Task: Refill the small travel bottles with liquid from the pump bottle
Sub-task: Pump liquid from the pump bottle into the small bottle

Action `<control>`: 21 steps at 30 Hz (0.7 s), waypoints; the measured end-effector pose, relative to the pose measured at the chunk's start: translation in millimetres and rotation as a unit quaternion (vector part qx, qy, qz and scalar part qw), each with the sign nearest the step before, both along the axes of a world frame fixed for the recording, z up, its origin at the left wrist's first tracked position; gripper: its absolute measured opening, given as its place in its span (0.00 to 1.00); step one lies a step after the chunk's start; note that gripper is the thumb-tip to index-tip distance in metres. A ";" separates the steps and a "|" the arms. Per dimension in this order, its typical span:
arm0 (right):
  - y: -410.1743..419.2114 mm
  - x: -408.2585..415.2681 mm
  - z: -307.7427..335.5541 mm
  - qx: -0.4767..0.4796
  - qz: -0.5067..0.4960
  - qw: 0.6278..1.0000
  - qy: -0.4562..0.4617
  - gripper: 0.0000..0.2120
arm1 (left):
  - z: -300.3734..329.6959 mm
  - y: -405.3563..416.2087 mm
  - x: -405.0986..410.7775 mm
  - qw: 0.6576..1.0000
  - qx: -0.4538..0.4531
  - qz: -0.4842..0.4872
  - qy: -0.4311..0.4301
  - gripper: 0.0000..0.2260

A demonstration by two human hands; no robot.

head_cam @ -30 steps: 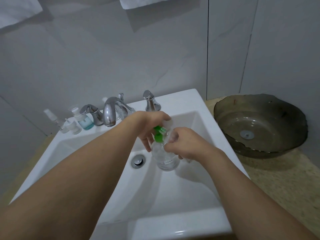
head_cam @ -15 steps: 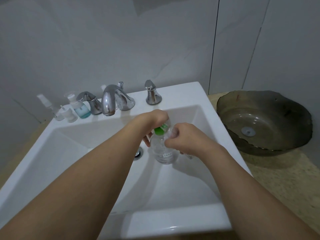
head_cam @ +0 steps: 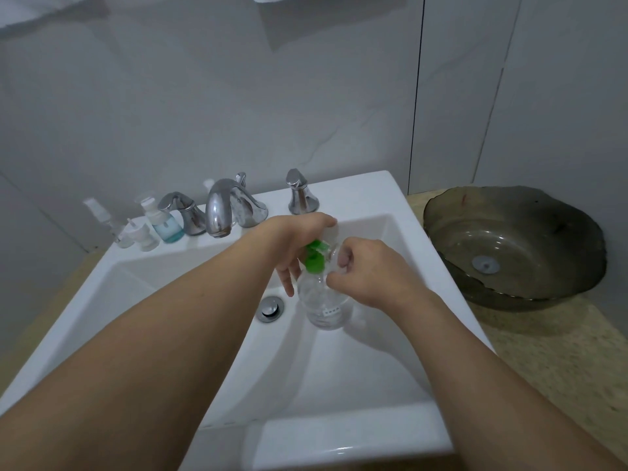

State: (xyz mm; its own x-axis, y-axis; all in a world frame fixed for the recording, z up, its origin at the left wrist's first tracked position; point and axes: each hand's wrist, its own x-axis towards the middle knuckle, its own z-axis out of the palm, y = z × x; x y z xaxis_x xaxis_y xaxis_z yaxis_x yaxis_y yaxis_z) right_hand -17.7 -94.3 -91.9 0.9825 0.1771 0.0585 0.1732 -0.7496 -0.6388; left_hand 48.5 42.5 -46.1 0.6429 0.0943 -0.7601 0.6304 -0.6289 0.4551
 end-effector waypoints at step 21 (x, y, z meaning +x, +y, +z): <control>0.8 2.2 -7.2 -0.016 0.005 0.999 0.037 0.12 | -19.8 -4.9 -9.3 0.995 0.058 0.025 -0.083 0.18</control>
